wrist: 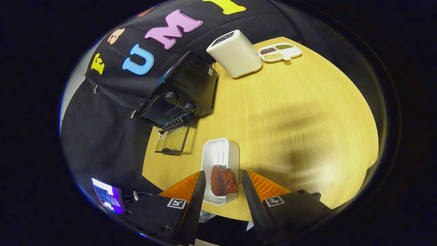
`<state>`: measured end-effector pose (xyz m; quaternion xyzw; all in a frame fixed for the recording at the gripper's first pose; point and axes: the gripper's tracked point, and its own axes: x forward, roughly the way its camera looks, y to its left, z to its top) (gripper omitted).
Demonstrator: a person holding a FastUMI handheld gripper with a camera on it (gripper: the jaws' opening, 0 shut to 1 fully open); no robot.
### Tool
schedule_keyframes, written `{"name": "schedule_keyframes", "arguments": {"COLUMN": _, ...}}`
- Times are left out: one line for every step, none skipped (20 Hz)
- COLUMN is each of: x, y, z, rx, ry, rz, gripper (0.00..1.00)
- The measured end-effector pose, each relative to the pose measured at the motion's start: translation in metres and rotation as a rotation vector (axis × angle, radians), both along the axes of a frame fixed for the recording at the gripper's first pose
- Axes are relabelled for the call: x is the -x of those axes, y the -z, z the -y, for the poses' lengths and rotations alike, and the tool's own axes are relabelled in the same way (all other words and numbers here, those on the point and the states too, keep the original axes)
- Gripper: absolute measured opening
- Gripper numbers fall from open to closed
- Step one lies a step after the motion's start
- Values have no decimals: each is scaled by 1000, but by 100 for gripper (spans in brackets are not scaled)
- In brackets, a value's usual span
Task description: Open the toaster oven, put the food inside, and close the toaster oven door.
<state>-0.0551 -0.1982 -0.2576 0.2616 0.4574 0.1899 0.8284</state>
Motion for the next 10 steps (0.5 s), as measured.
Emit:
{"name": "schedule_keyframes", "arguments": {"x": 1, "y": 0, "z": -1, "rx": -15, "ry": -1, "rz": -11, "gripper": 68}}
{"name": "schedule_keyframes", "arguments": {"x": 2, "y": 1, "z": -3, "rx": -30, "ry": -2, "rz": -24, "gripper": 67}}
{"name": "schedule_keyframes", "arguments": {"x": 4, "y": 7, "z": -2, "rx": -25, "ry": -2, "rz": -42, "gripper": 67}}
{"name": "schedule_keyframes", "arguments": {"x": 1, "y": 7, "z": 5, "rx": -13, "ry": 7, "rz": -49, "gripper": 64}}
{"name": "schedule_keyframes", "arguments": {"x": 1, "y": 14, "z": 2, "rx": -19, "ry": 13, "rz": -57, "gripper": 46}}
{"name": "schedule_keyframes", "arguments": {"x": -1, "y": 14, "z": 7, "rx": -19, "ry": 27, "rz": -65, "gripper": 42}}
{"name": "schedule_keyframes", "arguments": {"x": -1, "y": 13, "z": 8, "rx": -26, "ry": 43, "rz": -69, "gripper": 34}}
{"name": "schedule_keyframes", "arguments": {"x": 0, "y": 14, "z": 7, "rx": -41, "ry": 46, "rz": -86, "gripper": 26}}
{"name": "schedule_keyframes", "arguments": {"x": 4, "y": 16, "z": 6, "rx": -46, "ry": 38, "rz": -110, "gripper": 23}}
{"name": "schedule_keyframes", "arguments": {"x": -1, "y": 14, "z": 9, "rx": -62, "ry": 47, "rz": -113, "gripper": 23}}
